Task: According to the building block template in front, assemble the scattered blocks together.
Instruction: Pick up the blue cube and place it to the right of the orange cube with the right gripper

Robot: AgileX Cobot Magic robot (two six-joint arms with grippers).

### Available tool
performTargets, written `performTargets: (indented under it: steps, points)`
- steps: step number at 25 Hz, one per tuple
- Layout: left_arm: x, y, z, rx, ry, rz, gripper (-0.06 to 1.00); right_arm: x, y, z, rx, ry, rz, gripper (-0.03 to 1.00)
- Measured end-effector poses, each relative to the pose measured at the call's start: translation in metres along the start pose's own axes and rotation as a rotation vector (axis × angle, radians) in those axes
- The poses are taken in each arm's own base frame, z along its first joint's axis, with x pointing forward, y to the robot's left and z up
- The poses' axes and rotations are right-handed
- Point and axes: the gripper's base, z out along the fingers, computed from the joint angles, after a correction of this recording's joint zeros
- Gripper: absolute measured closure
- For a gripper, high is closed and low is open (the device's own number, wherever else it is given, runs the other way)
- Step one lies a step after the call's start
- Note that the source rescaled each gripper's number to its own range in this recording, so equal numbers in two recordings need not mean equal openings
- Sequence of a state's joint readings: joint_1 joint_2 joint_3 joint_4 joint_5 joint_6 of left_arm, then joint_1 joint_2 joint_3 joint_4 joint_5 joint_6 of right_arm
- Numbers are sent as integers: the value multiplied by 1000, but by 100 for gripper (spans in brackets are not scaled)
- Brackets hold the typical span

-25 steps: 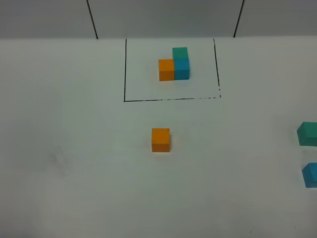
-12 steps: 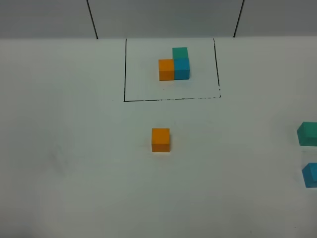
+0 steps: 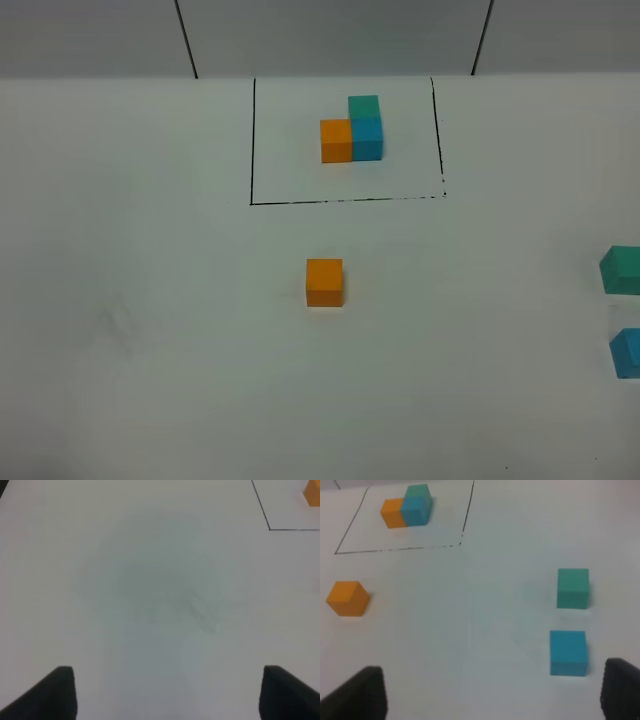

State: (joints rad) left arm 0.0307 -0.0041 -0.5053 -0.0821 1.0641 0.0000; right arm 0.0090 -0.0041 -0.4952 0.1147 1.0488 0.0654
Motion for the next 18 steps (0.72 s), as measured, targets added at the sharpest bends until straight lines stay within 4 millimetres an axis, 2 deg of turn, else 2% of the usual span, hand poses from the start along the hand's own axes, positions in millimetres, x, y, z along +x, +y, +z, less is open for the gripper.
performTargets:
  steps: [6, 9, 13, 18]
  points:
    - [0, 0, 0, 1, 0, 0, 35, -1, -1, -4, 13, 13, 18, 23]
    - [0, 0, 0, 1, 0, 0, 35, -3, 1, -1, 4, 94, 48, 23]
    - [0, 0, 0, 1, 0, 0, 35, -22, 3, 27, 12, 298, 83, 23]
    - [0, 0, 0, 1, 0, 0, 35, -56, -1, 93, 62, 560, 100, 23]
